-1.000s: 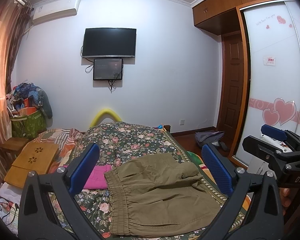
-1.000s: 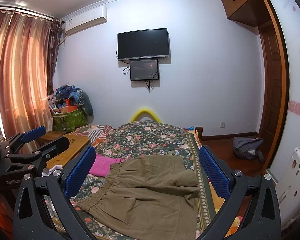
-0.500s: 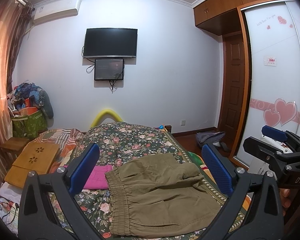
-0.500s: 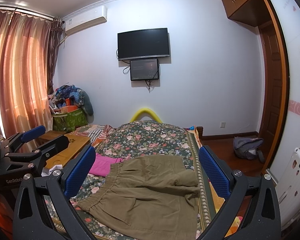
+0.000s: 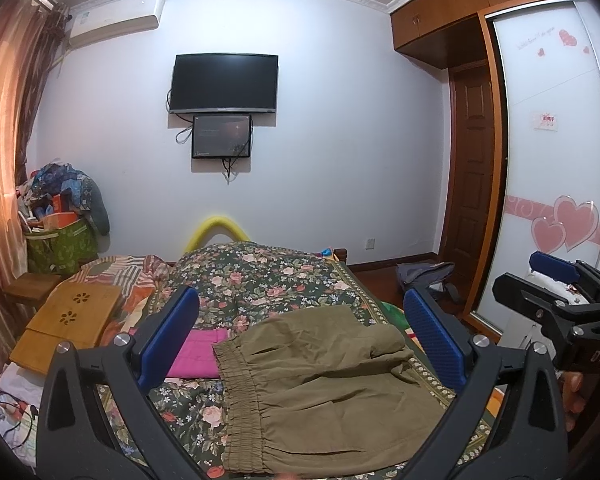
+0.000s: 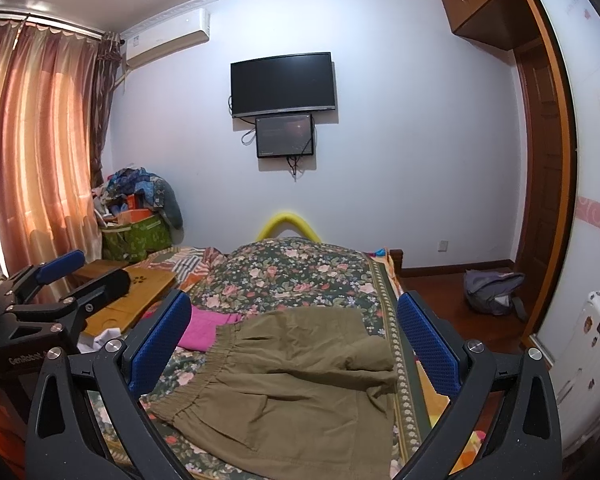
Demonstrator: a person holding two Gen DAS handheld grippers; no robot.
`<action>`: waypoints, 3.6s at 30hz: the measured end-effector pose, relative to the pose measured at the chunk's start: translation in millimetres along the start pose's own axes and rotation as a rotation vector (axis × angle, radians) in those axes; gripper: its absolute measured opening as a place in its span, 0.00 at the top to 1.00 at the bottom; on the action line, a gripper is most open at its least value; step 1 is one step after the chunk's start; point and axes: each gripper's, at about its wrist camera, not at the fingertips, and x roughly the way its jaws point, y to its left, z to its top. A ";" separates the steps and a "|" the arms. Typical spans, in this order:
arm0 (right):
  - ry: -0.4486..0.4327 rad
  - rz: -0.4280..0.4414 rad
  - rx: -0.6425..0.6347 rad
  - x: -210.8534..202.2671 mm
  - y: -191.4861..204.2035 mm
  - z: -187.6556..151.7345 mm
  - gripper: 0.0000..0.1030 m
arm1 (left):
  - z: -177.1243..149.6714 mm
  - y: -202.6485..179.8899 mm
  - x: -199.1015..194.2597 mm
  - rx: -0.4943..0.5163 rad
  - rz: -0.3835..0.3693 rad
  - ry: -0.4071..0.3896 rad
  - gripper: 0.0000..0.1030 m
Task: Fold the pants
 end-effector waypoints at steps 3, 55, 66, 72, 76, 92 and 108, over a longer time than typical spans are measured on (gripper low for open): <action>0.017 -0.047 -0.020 7.9 -7.1 -4.9 0.00 | -6.9 7.5 13.7 0.027 0.028 0.024 0.00; 0.764 0.125 0.235 117.4 -94.3 -176.5 0.88 | -221.1 114.4 122.1 -0.199 -0.018 0.819 0.41; 0.707 0.125 0.224 126.7 -98.7 -141.2 0.73 | -157.3 124.7 134.2 -0.133 0.038 0.710 0.41; 0.616 0.112 0.195 165.9 -104.7 -111.3 0.59 | -134.9 130.4 176.9 -0.088 0.082 0.671 0.41; 0.592 0.104 0.169 197.1 -106.3 -105.2 0.42 | -140.1 132.9 210.6 -0.096 0.076 0.703 0.41; 0.734 0.307 0.201 309.7 -132.3 -132.8 0.48 | -167.5 95.6 294.4 -0.016 0.014 0.790 0.41; 0.633 0.432 0.209 249.7 -98.7 -76.3 0.89 | -145.4 81.2 256.7 -0.009 0.005 0.725 0.41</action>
